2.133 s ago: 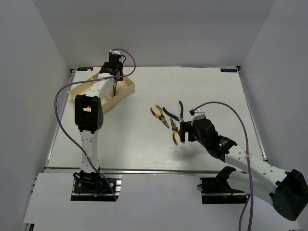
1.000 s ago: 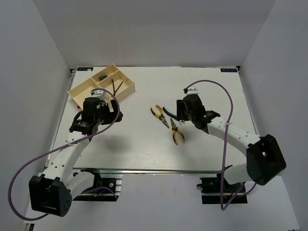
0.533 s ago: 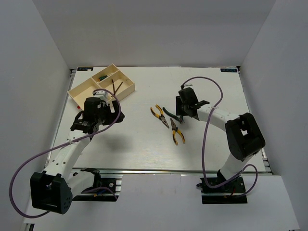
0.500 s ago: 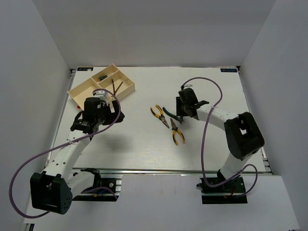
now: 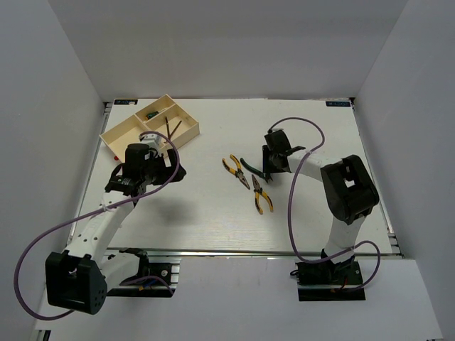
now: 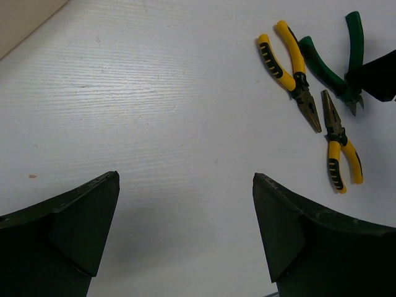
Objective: Sort the tools into containers
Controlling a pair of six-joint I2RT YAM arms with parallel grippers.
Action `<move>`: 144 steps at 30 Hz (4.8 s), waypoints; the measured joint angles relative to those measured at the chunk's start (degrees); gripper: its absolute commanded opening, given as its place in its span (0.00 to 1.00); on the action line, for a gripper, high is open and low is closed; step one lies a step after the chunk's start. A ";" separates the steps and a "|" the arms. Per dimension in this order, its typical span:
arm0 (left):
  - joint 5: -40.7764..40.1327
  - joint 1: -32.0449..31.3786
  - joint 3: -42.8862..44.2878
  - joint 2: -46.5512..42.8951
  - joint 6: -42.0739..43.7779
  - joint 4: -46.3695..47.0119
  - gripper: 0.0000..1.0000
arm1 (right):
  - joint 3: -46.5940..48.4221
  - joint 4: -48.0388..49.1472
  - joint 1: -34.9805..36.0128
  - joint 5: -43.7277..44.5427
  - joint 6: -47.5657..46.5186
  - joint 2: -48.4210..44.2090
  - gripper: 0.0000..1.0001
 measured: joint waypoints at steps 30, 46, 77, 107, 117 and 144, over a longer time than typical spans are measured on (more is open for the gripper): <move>6.86 -0.92 -0.83 -2.71 -9.16 7.23 0.98 | -7.98 0.68 -0.66 -5.77 2.29 -20.94 0.00; 4.04 -15.58 6.58 10.47 -20.02 16.24 0.98 | -10.23 0.96 2.12 -10.97 4.37 -27.47 0.00; -5.53 -29.83 15.17 27.76 -27.26 27.67 0.00 | -14.75 3.52 3.17 -16.09 6.58 -31.52 0.00; -12.33 -8.24 18.93 19.76 -16.65 11.21 0.00 | -26.38 0.90 2.99 -6.69 1.05 -50.38 0.83; -4.81 11.67 24.68 21.92 -10.95 7.54 0.00 | -31.95 0.79 2.91 -7.50 1.05 -52.83 0.83; 4.92 29.46 24.37 36.20 -7.02 13.09 0.22 | -37.22 3.08 2.91 -8.98 1.07 -53.48 0.81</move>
